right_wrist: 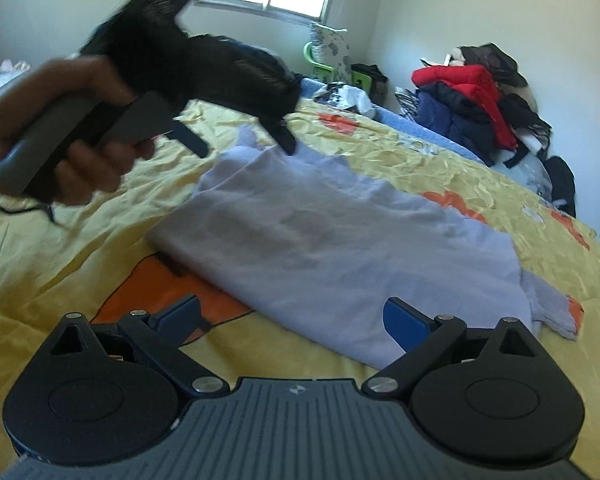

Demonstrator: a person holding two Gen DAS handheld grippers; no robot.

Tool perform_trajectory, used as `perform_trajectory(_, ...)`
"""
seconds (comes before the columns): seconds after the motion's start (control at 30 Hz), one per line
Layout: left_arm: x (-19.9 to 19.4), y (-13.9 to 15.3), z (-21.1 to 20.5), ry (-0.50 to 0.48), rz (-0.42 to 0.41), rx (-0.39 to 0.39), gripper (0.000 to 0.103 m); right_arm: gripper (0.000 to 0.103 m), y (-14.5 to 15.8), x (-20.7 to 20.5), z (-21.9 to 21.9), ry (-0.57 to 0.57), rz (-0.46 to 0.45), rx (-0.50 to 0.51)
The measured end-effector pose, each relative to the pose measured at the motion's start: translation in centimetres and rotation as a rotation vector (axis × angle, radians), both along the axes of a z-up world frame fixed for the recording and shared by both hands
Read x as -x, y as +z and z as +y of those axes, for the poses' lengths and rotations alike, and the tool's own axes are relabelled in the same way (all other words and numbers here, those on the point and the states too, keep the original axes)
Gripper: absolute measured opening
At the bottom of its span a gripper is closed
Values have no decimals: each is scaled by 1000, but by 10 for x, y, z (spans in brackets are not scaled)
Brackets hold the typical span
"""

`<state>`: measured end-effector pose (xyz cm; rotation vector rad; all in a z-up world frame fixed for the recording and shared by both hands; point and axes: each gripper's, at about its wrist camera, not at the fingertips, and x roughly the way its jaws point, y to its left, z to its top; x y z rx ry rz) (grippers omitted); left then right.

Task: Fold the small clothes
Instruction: 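Reach both tools to the edges of the folded sweater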

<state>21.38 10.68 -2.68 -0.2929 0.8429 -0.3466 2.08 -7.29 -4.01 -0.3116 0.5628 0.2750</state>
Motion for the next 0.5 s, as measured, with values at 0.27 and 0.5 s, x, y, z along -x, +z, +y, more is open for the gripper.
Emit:
perform_trajectory(0.27,-24,-13,18,-9,89,172,103,97,-10,0,29,38,-35,91)
perform_trajectory(0.5,-42,-17,24,-6,121,279,103,97,-10,-9,43,18,-47,92)
